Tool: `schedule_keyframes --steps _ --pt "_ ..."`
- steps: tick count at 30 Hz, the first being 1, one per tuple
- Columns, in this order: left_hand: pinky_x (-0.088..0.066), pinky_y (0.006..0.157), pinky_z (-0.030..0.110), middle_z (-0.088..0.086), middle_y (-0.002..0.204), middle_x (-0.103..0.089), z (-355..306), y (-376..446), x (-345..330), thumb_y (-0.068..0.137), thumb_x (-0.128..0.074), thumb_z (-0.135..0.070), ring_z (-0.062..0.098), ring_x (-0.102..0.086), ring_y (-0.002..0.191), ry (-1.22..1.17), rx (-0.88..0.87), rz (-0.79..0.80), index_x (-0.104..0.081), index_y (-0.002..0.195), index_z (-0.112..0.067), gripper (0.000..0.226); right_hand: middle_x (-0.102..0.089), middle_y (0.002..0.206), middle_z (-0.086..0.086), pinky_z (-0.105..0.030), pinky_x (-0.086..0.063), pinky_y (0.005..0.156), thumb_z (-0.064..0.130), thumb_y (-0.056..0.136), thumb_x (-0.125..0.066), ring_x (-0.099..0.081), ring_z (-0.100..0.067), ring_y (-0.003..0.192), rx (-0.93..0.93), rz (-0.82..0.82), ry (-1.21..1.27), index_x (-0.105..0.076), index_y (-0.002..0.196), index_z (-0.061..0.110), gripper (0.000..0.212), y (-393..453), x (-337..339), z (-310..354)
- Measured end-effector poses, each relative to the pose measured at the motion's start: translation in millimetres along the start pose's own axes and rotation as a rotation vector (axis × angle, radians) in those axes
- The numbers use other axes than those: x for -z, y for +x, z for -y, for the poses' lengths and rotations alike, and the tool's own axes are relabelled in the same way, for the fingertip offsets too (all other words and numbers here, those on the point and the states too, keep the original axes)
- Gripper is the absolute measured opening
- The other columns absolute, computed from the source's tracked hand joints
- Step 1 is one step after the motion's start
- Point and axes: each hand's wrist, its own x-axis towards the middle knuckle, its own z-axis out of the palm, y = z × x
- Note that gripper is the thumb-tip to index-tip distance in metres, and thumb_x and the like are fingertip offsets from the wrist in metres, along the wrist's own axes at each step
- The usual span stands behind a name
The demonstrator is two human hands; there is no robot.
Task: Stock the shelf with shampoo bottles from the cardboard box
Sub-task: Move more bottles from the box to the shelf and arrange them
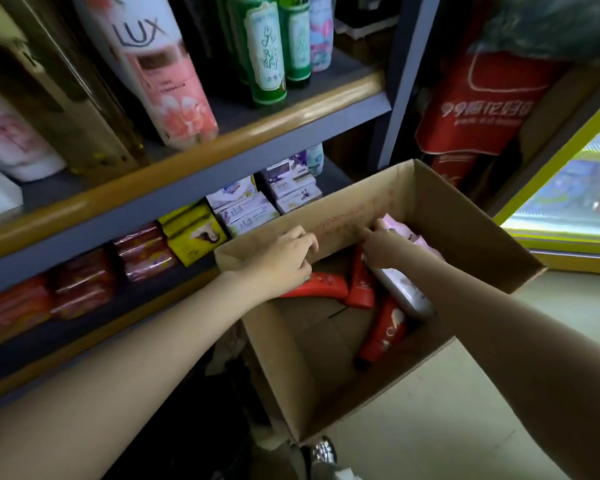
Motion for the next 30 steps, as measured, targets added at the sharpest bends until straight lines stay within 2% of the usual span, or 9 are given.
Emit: schedule_keyframes --steps 7,10,13,17,20,22,24,27,30 --pt "-0.031 0.073 0.024 0.003 0.119 -0.047 3 -16 -5 0.090 -0.044 -0.013 0.019 -0.047 0.104 -0.025 0.013 -0.030 -0.050 0.113 -0.013 0.024 -0.044 0.135 -0.008 -0.033 -0.040 0.098 0.016 0.086 -0.055 -0.048 -0.026 0.119 0.181 0.015 -0.009 -0.042 0.133 0.012 0.049 -40 4 29" --pt "-0.034 0.074 0.024 0.002 0.120 -0.047 5 -28 1 0.091 -0.045 -0.017 0.017 -0.049 0.099 -0.042 0.010 -0.036 -0.049 0.115 -0.013 0.025 -0.055 0.128 -0.006 -0.027 -0.039 0.088 0.008 0.089 -0.053 -0.050 -0.017 0.104 0.249 0.036 0.025 -0.051 0.129 0.012 0.040 -65 14 46" --pt "-0.044 0.086 0.032 0.003 0.124 -0.046 10 -43 10 0.091 -0.047 -0.021 0.017 -0.052 0.102 -0.063 0.056 0.019 -0.045 0.122 -0.014 0.032 -0.060 0.120 -0.010 -0.028 -0.041 0.084 0.017 0.085 -0.063 -0.056 -0.024 0.103 0.266 0.094 -0.028 -0.057 0.119 0.009 0.035 -72 47 71" --pt "-0.043 0.088 0.032 0.007 0.127 -0.049 17 -71 32 0.085 -0.059 -0.037 0.024 -0.051 0.114 -0.125 0.083 0.048 -0.041 0.128 -0.008 0.055 -0.057 0.089 -0.006 -0.020 -0.030 0.065 0.024 0.075 -0.076 -0.050 -0.018 0.081 0.474 -0.119 0.040 -0.054 0.090 0.015 0.028 -107 108 117" --pt "-0.042 0.080 0.027 -0.001 0.118 -0.054 20 -110 82 0.085 -0.061 -0.035 0.015 -0.051 0.110 -0.249 0.068 -0.146 -0.043 0.126 -0.014 0.049 -0.051 0.071 0.003 -0.020 -0.028 0.051 0.026 0.067 -0.082 -0.045 -0.014 0.063 0.651 -0.290 0.176 -0.048 0.080 0.016 0.038 -157 169 174" --pt "-0.044 0.082 0.027 0.000 0.115 -0.058 24 -145 130 0.084 -0.063 -0.032 0.016 -0.055 0.107 -0.333 0.073 -0.334 -0.048 0.122 -0.017 0.044 -0.050 0.066 0.007 -0.011 -0.035 0.052 0.024 0.066 -0.083 -0.046 -0.009 0.059 0.753 -0.427 0.267 -0.050 0.080 0.016 0.037 -191 211 213" --pt "-0.045 0.070 0.013 -0.007 0.098 -0.062 27 -187 182 0.083 -0.065 -0.026 0.007 -0.061 0.087 -0.428 0.018 -0.489 -0.051 0.114 -0.020 0.034 -0.056 0.070 0.001 -0.017 -0.041 0.059 0.019 0.067 -0.082 -0.052 -0.013 0.065 0.841 -0.520 0.454 -0.055 0.086 0.013 0.033 -224 246 250" --pt "-0.036 0.044 0.005 -0.011 0.075 -0.056 30 -252 252 0.084 -0.062 -0.015 -0.008 -0.052 0.049 -0.500 -0.084 -0.698 -0.052 0.093 -0.022 0.015 -0.059 0.079 -0.012 -0.025 -0.042 0.057 0.013 0.075 -0.076 -0.051 -0.015 0.065 1.008 -0.554 0.740 -0.055 0.098 0.010 0.031 -272 285 305" --pt "-0.038 0.043 0.011 -0.005 0.073 -0.057 35 -305 302 0.086 -0.059 -0.014 -0.005 -0.053 0.048 -0.526 -0.117 -0.887 -0.050 0.087 -0.024 0.013 -0.063 0.088 -0.007 -0.019 -0.049 0.052 0.013 0.078 -0.071 -0.057 -0.008 0.065 1.134 -0.504 0.798 -0.052 0.099 0.015 0.029 -301 307 347"
